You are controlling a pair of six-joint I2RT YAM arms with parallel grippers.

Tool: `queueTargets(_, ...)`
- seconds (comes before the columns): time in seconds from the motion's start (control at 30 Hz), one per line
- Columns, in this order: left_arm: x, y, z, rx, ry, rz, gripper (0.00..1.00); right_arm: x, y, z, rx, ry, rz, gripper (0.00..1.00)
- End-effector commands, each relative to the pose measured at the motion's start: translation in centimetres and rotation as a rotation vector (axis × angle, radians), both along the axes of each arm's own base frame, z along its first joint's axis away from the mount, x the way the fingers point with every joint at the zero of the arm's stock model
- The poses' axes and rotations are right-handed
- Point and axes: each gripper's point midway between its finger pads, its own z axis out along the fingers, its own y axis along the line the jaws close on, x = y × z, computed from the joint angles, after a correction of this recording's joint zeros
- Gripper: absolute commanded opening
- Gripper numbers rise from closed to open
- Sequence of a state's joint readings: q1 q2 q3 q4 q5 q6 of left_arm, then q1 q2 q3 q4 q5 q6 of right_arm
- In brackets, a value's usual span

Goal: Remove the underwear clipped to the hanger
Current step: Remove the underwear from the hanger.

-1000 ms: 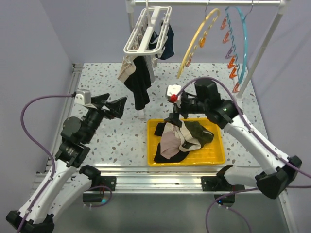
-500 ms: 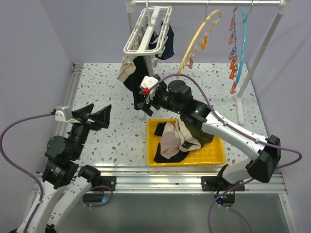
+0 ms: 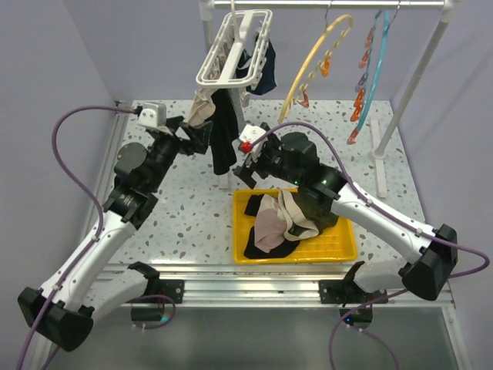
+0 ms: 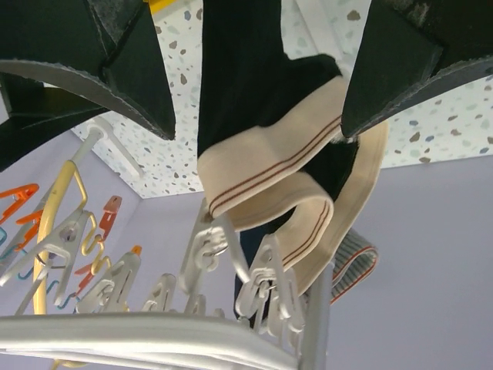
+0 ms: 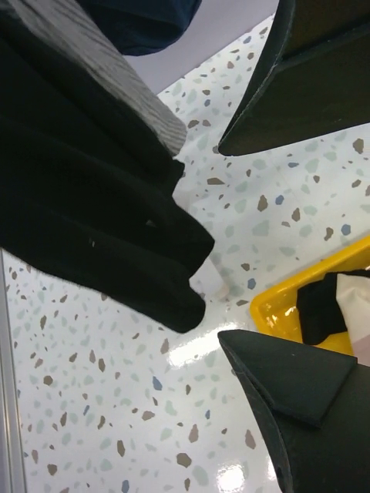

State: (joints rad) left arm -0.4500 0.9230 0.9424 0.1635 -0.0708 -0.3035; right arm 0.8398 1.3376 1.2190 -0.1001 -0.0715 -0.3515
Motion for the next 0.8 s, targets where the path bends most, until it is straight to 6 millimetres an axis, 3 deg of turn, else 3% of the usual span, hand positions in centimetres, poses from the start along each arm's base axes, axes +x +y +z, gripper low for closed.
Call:
queueTargets(0.0,0.7,-1.9,5.9,0.002,-0.19,-0.072,0.91,-1.2,-1.7,2.1,0.056,0.014,0.08,0.99)
queueTargets(0.2,1.7,-3.2,6.9,-0.022,-0.227,-0.114,0.89,-0.7,-3.4,1.9,0.065,0.026,0.048,0.99)
queueTargets(0.53,3.1,-2.8,8.4,-0.05,-0.246,-0.061,0.82,-0.8,-3.4,1.2,0.078,0.049,0.045,0.99)
queueTargets(0.77,4.5,-2.7,8.4,-0.048,-0.229,-0.023,0.69,-0.9,-3.5,1.2,0.087,0.055,0.043,0.99)
